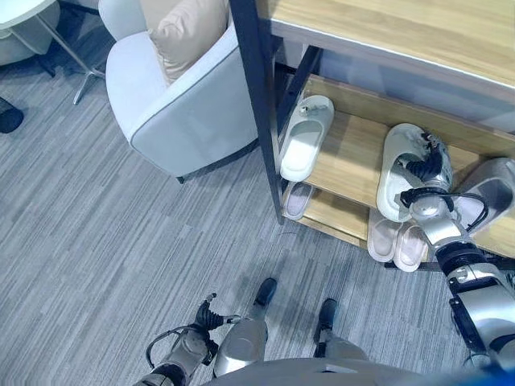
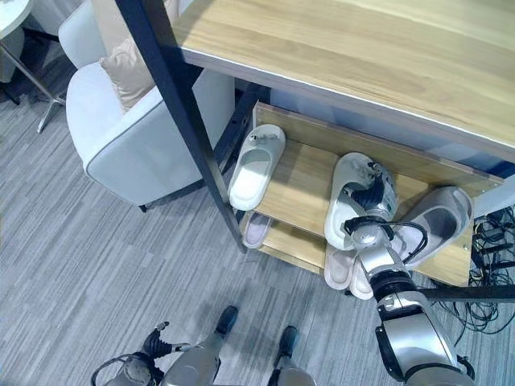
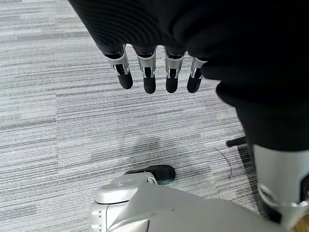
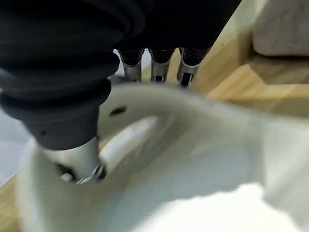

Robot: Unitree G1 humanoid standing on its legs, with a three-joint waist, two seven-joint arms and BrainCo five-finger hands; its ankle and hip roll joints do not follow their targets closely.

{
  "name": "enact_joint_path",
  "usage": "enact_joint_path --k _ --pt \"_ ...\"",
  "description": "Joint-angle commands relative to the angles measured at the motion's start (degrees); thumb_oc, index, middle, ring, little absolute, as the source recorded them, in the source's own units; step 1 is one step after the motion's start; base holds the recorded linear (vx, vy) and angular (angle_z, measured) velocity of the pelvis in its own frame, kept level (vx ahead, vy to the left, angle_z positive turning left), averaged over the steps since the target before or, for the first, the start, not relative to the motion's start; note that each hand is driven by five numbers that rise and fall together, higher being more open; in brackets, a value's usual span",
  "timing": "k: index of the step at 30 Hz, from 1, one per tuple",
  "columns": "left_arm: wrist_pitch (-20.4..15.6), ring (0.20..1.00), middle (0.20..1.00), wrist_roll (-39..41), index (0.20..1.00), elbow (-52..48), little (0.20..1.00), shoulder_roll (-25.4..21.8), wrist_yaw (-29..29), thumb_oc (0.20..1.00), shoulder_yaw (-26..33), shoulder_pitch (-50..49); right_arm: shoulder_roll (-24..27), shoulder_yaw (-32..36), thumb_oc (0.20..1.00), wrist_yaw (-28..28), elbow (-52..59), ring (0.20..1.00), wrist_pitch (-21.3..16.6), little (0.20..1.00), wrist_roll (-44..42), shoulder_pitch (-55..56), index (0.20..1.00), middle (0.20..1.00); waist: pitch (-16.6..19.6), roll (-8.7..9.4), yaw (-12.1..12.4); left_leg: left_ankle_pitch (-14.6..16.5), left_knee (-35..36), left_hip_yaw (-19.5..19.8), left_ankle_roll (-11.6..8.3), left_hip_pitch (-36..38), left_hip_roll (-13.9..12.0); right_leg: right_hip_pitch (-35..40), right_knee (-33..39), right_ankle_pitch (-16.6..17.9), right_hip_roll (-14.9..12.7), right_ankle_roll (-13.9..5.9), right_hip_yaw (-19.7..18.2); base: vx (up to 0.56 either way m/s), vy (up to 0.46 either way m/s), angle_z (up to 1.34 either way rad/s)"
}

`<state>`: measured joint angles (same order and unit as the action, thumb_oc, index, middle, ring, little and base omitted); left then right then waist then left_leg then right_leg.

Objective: Arrange the slippers neatly on the shoe rack.

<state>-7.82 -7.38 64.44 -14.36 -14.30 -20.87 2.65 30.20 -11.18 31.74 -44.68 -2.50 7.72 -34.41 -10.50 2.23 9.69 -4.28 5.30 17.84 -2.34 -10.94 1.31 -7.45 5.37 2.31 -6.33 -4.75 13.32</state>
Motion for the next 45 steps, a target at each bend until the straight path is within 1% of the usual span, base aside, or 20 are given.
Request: enact_joint_path --k 1,5,9,12,14,15,18,19,20,21,23,27,32,35,36,37,40,45 --pt "-0.45 1.000 1.000 0.68 1.000 3.87 1.000 3.42 -1.49 1.000 -3.82 1.76 3.42 0.05 0.200 0.89 1.24 0.200 -0.59 0.200 1.39 -0.21 0.200 0.200 1.36 0.56 0.56 2.60 -0.30 -1.91 -0.17 0.58 2.63 3.93 -0.37 -2.51 -1.40 -3.53 2.22 0.00 0.000 0.00" --pt "-0.15 1.000 1.000 0.66 1.000 4.31 1.000 3.66 -1.47 1.000 -3.25 2.05 2.85 0.13 0.200 0.88 3.48 0.200 -0.38 0.200 2.56 1.26 0.200 0.200 1.18 0.85 0.32 2.69 -0.30 -1.77 -0.10 0.70 2.64 3.98 -0.37 -2.39 -1.48 -3.61 2.25 0.00 0.008 0.02" --pt "0.17 1.000 1.000 -0.27 1.000 4.87 1.000 3.83 -1.47 1.000 -2.58 2.44 1.61 0.74 0.200 1.77 10.39 0.200 -0.59 0.200 5.95 3.57 0.200 0.200 0.97 1.09 0.06 2.84 -0.30 -1.79 0.06 0.64 2.64 3.76 -0.37 -2.29 -1.56 -3.70 2.12 -0.01 0.009 0.00" --pt "0.59 1.000 1.000 0.17 1.000 4.97 1.000 4.08 -1.84 1.000 -1.66 3.20 -3.21 2.52 0.200 3.37 17.61 0.200 -0.50 0.200 6.90 5.85 0.200 0.200 0.83 1.54 0.02 2.89 -0.30 -1.77 0.31 0.43 2.58 3.54 -0.37 -2.20 -1.56 -3.69 1.89 -0.01 0.038 0.01" --pt "0.74 1.000 1.000 0.09 1.000 4.88 1.000 4.06 -1.69 1.000 -1.56 3.38 -4.17 2.30 0.200 3.21 19.40 0.200 -0.18 0.200 8.34 6.64 0.200 0.200 0.82 1.84 0.08 2.94 -0.30 -1.68 0.36 0.31 2.57 3.45 -0.37 -2.21 -1.49 -3.69 1.92 0.00 0.000 0.00" --pt "0.73 1.000 1.000 -0.03 1.000 4.76 1.000 4.04 -1.48 1.000 -1.67 3.73 -4.71 1.65 0.200 3.36 19.10 0.200 0.41 0.200 10.10 6.43 0.200 0.200 0.83 2.13 0.33 2.97 -0.30 -1.62 0.36 0.18 2.55 3.36 -0.37 -2.23 -1.47 -3.72 2.02 0.00 0.006 0.06" --pt "0.47 1.000 1.000 0.28 1.000 3.69 1.000 3.70 -1.72 1.000 -2.28 4.25 -5.26 1.64 0.200 4.40 16.84 0.200 1.44 0.200 10.31 4.54 0.200 0.200 0.70 2.44 1.14 2.85 -0.30 -1.00 0.39 -0.47 2.69 2.86 -0.37 -2.15 -1.46 -3.75 2.40 -0.02 0.008 0.09" --pt "0.26 1.000 1.000 0.40 1.000 3.32 1.000 3.43 -1.98 1.000 -2.76 4.50 -5.07 1.74 0.200 5.27 14.75 0.200 2.01 0.200 9.66 2.27 0.200 0.200 0.49 2.58 1.60 2.71 -0.30 -0.69 0.38 -0.85 2.91 2.64 -0.37 -2.10 -1.51 -3.75 2.74 -0.02 0.007 0.18" --pt "0.26 1.000 1.000 0.40 1.000 3.32 1.000 3.42 -1.98 1.000 -2.72 4.57 -5.07 1.69 0.200 5.31 14.58 0.200 1.96 0.200 9.62 2.10 0.200 0.200 0.45 2.58 1.55 2.69 -0.30 -0.67 0.38 -0.89 2.92 2.62 -0.37 -2.10 -1.52 -3.76 2.76 -0.03 0.015 0.17" --pt "-0.19 1.000 1.000 1.20 1.000 2.67 1.000 3.21 -2.29 1.000 -3.06 4.81 -4.07 1.56 0.200 6.86 12.06 0.200 3.12 0.200 10.05 -1.03 0.200 0.200 0.04 2.77 2.20 2.51 -0.30 -0.48 0.31 -1.47 3.06 2.28 -0.37 -1.93 -1.64 -3.78 3.07 -0.02 0.010 0.13" --pt "-0.45 1.000 1.000 1.80 1.000 2.30 1.000 3.18 -2.47 1.000 -3.10 4.80 -3.41 1.84 0.200 7.71 10.87 0.200 3.87 0.200 10.39 -2.43 0.200 0.200 -0.14 2.81 2.42 2.47 -0.30 -0.27 0.30 -1.74 3.17 2.22 -0.37 -1.84 -1.75 -3.79 3.19 -0.01 0.013 0.05" --pt "-0.63 1.000 1.000 1.97 1.000 2.21 1.000 3.26 -2.63 1.000 -3.52 4.88 -2.86 2.14 0.200 8.52 9.00 0.200 4.36 0.200 9.48 -4.23 0.200 0.200 -0.36 2.73 2.75 2.40 -0.30 0.18 0.32 -2.04 3.40 1.96 -0.37 -1.76 -1.89 -3.84 3.41 0.00 0.014 0.09" --pt "-0.94 1.000 1.000 2.45 1.000 2.25 1.000 3.30 -2.82 1.000 -4.35 5.25 -0.76 1.30 0.200 8.91 5.31 0.200 5.11 0.200 8.80 -7.46 0.200 0.200 -0.53 2.76 3.23 2.16 -0.30 0.54 0.16 -2.79 3.53 1.29 -0.37 -1.71 -2.06 -3.93 3.85 0.00 0.013 0.07" --pt "-1.19 1.000 1.000 3.64 1.000 1.25 1.000 3.20 -2.76 1.000 -4.55 5.61 -0.87 1.22 0.206 8.94 3.75 0.206 5.29 0.206 7.91 -8.08 0.206 0.206 -0.64 2.78 3.35 2.10 -0.30 0.64 0.13 -3.09 3.70 1.26 -0.37 -1.78 -2.06 -3.89 4.04 0.00 0.000 0.00" --pt "-1.19 1.000 1.000 3.66 1.000 1.24 1.000 3.19 -2.75 1.000 -4.54 5.62 -0.88 1.21 0.755 8.95 3.71 0.755 5.27 0.755 7.89 -8.11 0.755 0.755 -0.64 2.78 3.34 2.09 -0.30 0.66 0.13 -3.11 3.70 1.25 -0.37 -1.78 -2.06 -3.89 4.06 0.00 0.000 0.00" --pt "-1.15 1.000 1.000 3.99 1.000 1.02 1.000 3.28 -2.84 1.000 -4.73 5.61 -1.66 1.52 1.000 9.18 3.67 1.000 4.76 1.000 6.43 -8.15 1.000 1.000 -0.63 2.74 3.36 2.13 -0.30 0.68 0.12 -3.05 3.71 1.24 -0.37 -1.77 -2.11 -3.86 4.03 0.00 0.000 0.00" --pt "-0.66 1.000 1.000 4.31 1.000 1.58 1.000 3.47 -3.12 1.000 -4.69 5.88 -2.99 2.53 1.000 9.32 4.03 1.000 3.71 1.000 2.66 -8.23 1.000 1.000 -0.62 2.70 3.64 2.11 -0.30 0.79 0.15 -3.08 3.66 1.14 -0.37 -1.76 -2.13 -3.90 4.09 0.00 0.000 0.00" --pt "-0.28 1.000 1.000 4.67 1.000 2.62 1.000 4.23 -3.24 1.000 -4.31 5.71 -4.14 2.76 1.000 9.19 5.08 1.000 3.61 1.000 1.92 -7.35 1.000 1.000 -0.46 2.77 3.70 2.24 -0.30 0.97 0.17 -3.00 3.64 1.26 -0.37 -1.90 -2.05 -3.81 4.29 0.00 0.000 0.00"
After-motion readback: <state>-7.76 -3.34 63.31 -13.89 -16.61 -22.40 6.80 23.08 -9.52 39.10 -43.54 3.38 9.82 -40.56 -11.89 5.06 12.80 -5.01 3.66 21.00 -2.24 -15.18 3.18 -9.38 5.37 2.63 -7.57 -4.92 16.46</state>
